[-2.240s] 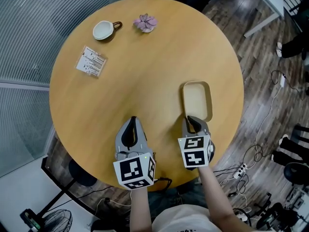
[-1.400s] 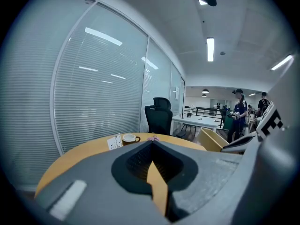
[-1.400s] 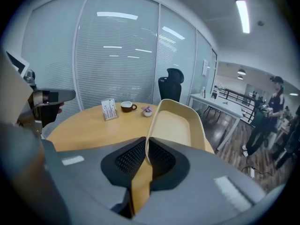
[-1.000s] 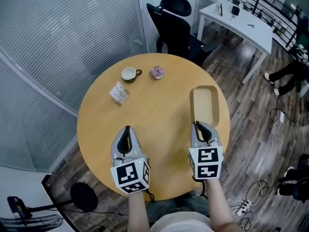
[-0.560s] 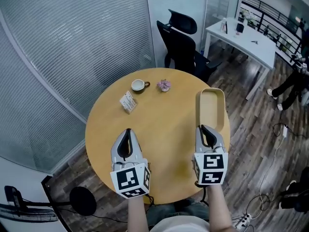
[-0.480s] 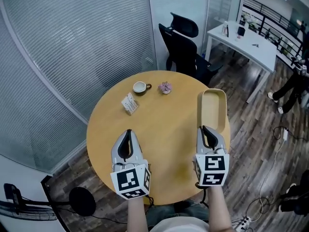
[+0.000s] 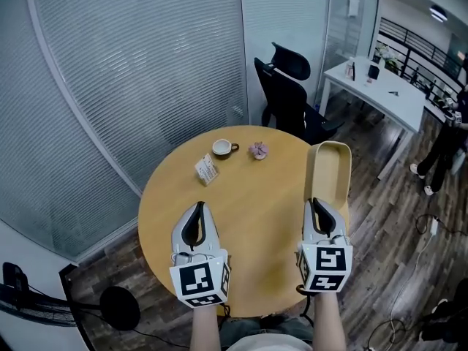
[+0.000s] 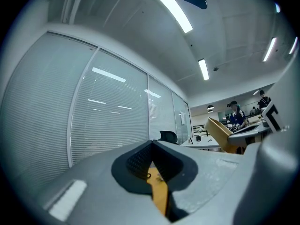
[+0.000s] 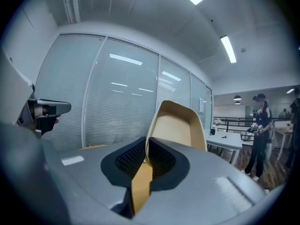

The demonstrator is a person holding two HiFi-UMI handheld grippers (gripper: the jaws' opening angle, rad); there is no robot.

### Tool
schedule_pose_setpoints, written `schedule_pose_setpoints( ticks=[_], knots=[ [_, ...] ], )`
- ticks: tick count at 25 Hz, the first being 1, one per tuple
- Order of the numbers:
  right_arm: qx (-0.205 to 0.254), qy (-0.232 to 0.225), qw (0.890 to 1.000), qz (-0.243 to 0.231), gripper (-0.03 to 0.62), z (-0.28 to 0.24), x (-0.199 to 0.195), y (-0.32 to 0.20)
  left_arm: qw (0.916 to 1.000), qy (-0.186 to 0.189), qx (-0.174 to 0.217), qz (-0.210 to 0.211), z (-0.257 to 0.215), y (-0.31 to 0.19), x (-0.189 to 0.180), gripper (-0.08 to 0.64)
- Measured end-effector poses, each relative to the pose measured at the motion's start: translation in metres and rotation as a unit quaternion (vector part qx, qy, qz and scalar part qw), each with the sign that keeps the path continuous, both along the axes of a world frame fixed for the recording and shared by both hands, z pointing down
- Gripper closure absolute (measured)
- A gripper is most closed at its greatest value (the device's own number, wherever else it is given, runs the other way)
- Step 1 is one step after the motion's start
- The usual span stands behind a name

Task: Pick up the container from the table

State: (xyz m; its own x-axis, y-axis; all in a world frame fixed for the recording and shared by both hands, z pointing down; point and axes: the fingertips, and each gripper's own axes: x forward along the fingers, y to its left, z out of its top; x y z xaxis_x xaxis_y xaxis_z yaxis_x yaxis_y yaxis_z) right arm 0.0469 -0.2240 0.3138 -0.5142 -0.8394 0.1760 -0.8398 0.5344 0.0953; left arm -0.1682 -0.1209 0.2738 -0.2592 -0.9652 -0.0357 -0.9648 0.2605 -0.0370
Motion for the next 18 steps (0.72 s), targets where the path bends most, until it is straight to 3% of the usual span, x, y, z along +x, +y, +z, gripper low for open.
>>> schedule_pose_setpoints(
  ticks=[18],
  knots=[
    [0.02,-0.017,1.0,-0.009,0.543,-0.017,0.006,0.006,0.9998,-0.01,0.015,-0.006,-0.015,0.009,0.007,0.56]
  ],
)
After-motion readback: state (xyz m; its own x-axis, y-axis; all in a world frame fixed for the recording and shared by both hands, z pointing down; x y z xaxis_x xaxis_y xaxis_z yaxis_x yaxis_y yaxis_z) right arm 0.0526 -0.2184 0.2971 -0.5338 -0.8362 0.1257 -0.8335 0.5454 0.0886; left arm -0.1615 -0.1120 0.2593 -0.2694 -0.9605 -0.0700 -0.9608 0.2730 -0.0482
